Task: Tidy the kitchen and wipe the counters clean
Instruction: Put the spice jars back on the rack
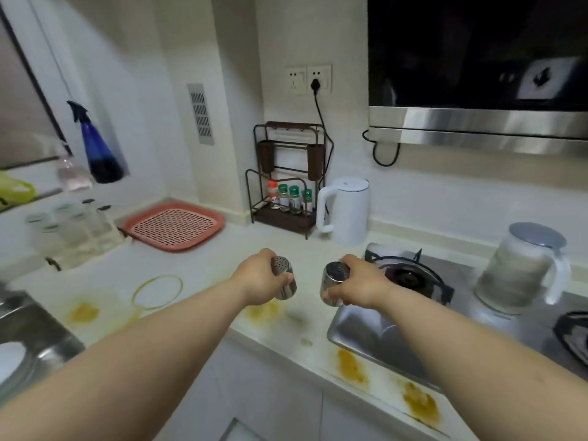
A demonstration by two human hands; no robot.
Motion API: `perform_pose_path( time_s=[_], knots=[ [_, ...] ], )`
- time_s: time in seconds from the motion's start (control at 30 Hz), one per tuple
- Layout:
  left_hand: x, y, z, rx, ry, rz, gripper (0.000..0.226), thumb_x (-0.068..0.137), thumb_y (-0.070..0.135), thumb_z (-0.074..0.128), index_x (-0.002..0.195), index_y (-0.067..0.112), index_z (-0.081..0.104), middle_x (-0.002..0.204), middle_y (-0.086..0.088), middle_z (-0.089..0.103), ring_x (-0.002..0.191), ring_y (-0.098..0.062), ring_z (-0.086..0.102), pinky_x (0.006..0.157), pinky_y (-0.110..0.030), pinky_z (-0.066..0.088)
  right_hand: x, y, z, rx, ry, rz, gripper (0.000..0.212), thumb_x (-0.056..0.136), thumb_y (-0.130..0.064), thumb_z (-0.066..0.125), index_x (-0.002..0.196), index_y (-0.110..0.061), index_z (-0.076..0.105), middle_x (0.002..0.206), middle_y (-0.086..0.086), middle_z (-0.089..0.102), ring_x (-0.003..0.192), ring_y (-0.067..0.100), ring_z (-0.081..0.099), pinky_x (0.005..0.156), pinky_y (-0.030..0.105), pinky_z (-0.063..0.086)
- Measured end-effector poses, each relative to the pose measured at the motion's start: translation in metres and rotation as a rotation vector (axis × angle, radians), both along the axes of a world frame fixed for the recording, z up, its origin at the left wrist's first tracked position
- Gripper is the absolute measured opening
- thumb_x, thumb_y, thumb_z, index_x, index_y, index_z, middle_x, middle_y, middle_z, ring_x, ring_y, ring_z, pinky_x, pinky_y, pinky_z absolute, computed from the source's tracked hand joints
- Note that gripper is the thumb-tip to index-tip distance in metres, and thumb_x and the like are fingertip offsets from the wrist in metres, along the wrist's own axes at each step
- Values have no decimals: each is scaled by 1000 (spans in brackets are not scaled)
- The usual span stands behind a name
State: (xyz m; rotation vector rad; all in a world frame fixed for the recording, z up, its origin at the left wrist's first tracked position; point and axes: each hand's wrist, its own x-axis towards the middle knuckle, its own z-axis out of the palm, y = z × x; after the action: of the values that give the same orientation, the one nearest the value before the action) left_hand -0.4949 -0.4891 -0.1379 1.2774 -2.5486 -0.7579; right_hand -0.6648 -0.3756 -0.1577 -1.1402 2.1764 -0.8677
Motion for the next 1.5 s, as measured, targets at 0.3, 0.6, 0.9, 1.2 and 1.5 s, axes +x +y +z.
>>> perform_pose_path(
  time_s=[0.3, 0.6, 0.9, 1.2, 1.5],
  knots=[
    [0, -128, -23, 45, 24, 66, 44, 89, 36, 61, 123, 12, 47, 107, -5, 61, 93, -22, 56, 73, -24, 40, -15, -143, -19, -1, 20, 32, 55, 62, -27, 82, 106, -18, 50, 99, 4, 63, 83, 24, 63, 67, 31, 51],
    [-29, -245, -31, 30, 45, 154, 43, 87, 37, 62, 121, 13, 51, 112, -8, 61, 99, -26, 59, 82, -33, 50, -52, -278, -37, -31, -54, 17, 59, 59, -30, 82, 105, -20, 48, 98, 5, 65, 89, 26, 65, 78, 38, 56],
    [-102, -369, -44, 21, 163, 92, 42, 89, 28, 62, 125, 10, 48, 119, -8, 59, 104, -24, 54, 81, -23, 36, -82, -375, -48, -150, -56, -227, 58, 76, -29, 77, 124, -16, 45, 110, 3, 60, 102, 23, 57, 88, 31, 46],
    [-187, -473, -82, -96, 209, -75, 31, 82, 23, 67, 111, 16, 56, 107, -6, 66, 101, -26, 62, 93, -40, 49, -112, -464, -66, -144, -61, -399, 61, 77, -20, 78, 130, -20, 47, 121, 1, 60, 114, 22, 55, 96, 30, 43],
    [-222, -504, -119, -232, 53, -175, 52, 91, 18, 57, 138, 11, 37, 136, -12, 44, 123, -31, 46, 103, -41, 40, -126, -506, -98, -41, 74, -430, 62, 77, -22, 76, 131, -19, 45, 125, 5, 61, 117, 26, 55, 94, 30, 42]
  ],
)
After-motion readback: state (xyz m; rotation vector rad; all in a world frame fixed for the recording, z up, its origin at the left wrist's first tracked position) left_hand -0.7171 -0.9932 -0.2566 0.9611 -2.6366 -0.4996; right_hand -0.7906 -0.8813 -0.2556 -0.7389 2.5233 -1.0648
